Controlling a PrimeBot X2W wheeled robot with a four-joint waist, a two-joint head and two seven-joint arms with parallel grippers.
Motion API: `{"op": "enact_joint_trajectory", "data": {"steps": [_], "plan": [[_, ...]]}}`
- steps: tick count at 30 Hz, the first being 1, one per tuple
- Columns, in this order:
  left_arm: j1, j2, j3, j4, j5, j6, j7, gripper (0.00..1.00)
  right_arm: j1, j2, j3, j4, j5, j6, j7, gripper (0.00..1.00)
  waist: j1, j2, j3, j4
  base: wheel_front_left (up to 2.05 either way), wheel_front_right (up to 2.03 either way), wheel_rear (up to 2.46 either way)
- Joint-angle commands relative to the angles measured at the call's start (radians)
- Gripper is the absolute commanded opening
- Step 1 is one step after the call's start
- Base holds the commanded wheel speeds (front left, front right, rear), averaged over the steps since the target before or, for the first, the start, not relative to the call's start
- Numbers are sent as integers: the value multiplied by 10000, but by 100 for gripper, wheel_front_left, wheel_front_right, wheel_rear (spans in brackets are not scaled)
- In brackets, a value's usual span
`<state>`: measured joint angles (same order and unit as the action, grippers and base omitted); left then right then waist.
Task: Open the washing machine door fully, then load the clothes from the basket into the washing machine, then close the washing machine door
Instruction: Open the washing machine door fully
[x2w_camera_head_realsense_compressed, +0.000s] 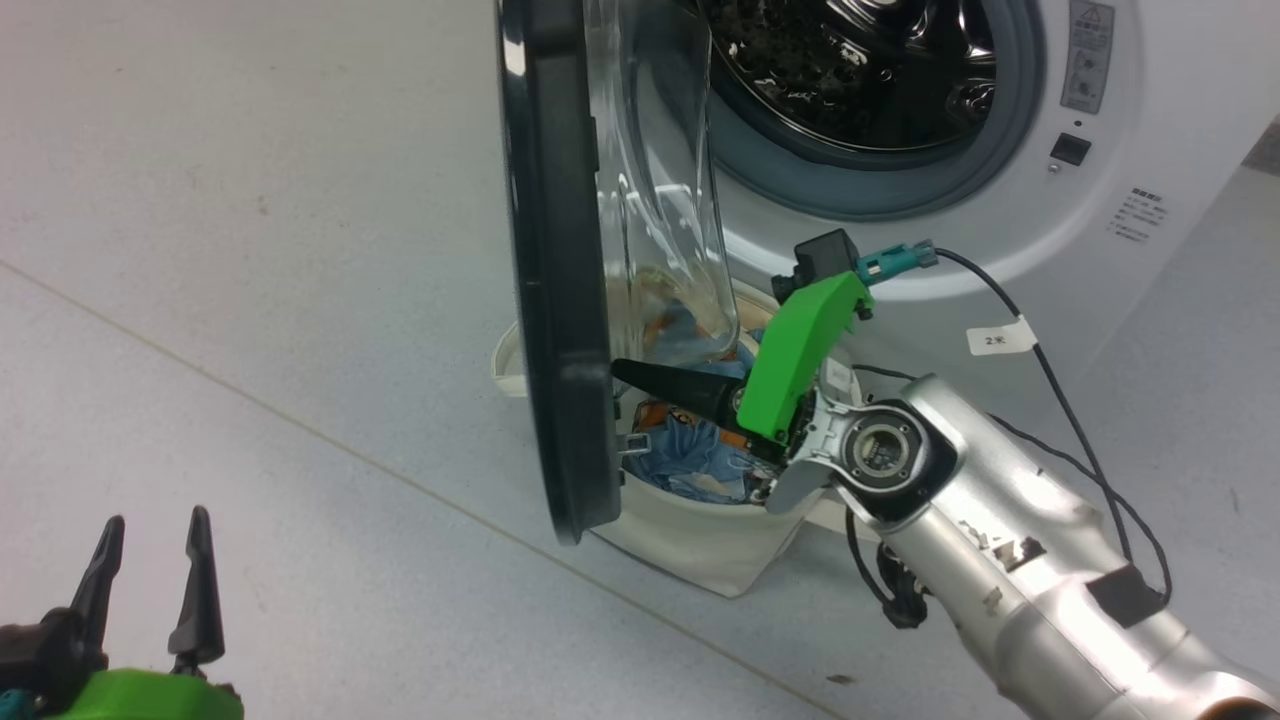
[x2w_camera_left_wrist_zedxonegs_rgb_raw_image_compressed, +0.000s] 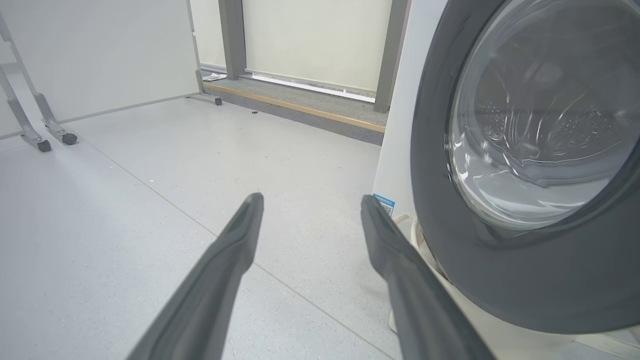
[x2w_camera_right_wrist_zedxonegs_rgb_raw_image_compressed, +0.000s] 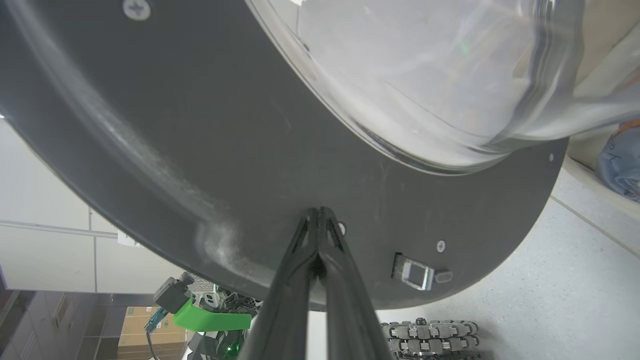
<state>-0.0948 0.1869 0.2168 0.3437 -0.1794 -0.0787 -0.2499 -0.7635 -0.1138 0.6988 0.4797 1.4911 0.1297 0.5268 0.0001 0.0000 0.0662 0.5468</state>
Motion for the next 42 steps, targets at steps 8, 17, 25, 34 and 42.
{"op": "enact_joint_trajectory", "data": {"steps": [8,17,25,34,42], "plan": [[90,111,728,-707,-86,74,-118,100,-729,529,239,-69,349,10,-145,0,-1,0,123,82,0,0,0],[-68,172,574,-546,35,-50,-118,100,-578,248,-5,55,351,10,-913,5,-1,0,-77,-9,0,0,0],[-311,212,208,-179,145,-167,-118,100,431,-872,-27,-698,-501,10,-2347,100,-1,0,-396,-165,0,0,0],[-565,295,-205,234,215,-277,-118,100,2454,-3010,209,-1915,-4006,10,-7569,100,-1,0,-872,-370,0,0,0],[-622,357,-320,326,182,-303,-118,100,4552,-2818,-1877,-2168,-6775,10,-7881,100,-1,0,-1067,-542,0,0,0]]}}
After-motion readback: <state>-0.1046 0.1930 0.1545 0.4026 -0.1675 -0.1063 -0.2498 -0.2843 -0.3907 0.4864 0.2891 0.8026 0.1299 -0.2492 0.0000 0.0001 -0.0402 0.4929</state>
